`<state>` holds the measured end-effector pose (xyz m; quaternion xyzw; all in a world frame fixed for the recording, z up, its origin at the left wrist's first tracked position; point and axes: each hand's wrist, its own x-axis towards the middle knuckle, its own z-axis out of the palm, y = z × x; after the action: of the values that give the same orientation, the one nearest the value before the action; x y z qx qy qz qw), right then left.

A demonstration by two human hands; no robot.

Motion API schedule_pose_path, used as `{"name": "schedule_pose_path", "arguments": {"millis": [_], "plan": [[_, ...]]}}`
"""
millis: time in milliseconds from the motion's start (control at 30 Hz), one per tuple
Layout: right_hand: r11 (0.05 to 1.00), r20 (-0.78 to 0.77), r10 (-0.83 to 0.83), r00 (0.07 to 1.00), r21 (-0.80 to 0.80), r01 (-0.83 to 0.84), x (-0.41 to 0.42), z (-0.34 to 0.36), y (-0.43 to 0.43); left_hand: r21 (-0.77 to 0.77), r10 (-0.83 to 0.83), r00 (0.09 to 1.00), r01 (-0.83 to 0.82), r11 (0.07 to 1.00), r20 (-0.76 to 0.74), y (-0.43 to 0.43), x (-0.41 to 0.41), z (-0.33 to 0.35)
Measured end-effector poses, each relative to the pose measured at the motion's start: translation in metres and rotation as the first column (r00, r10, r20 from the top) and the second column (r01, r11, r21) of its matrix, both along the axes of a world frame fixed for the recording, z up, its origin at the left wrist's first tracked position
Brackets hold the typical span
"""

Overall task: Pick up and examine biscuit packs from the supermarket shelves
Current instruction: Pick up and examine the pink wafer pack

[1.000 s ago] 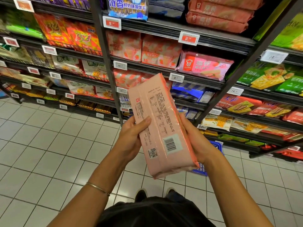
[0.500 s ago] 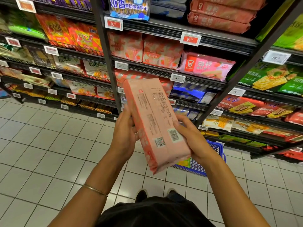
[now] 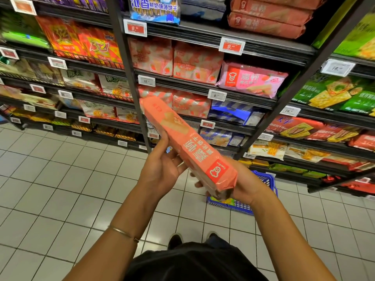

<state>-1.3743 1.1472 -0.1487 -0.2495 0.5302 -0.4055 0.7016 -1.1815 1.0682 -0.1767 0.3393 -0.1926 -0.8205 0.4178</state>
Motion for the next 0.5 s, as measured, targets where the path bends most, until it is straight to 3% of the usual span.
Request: {"name": "schedule_pose_path", "arguments": {"millis": [133,267,367,433,500], "plan": [[0.988,-0.055,-0.067,0.996,-0.146,0.059,-0.008,-0.005,0.007,0.0,0.07,0.992,-0.07,0.998,0.106,-0.007,0.007,-0.002],[0.967,0.05,-0.115,0.992,-0.224,0.124,-0.013,-0.013,0.011,0.048,0.166,0.973,-0.176,0.983,0.16,-0.012,0.008,0.003],[0.953,-0.066,-0.11,0.992,-0.29,0.086,-0.005,-0.009,0.008,0.031,0.209,0.952,-0.221,0.975,0.222,-0.012,0.006,0.005],[0.943,-0.107,-0.155,0.982,-0.312,0.115,0.002,-0.006,0.003,0.014,0.199,0.955,-0.207,0.978,0.218,-0.011,0.007,0.007],[0.918,-0.044,-0.252,0.967,-0.329,0.224,0.002,-0.007,-0.001,0.009,0.181,0.971,-0.185,0.983,0.154,-0.011,0.009,0.007]]}}
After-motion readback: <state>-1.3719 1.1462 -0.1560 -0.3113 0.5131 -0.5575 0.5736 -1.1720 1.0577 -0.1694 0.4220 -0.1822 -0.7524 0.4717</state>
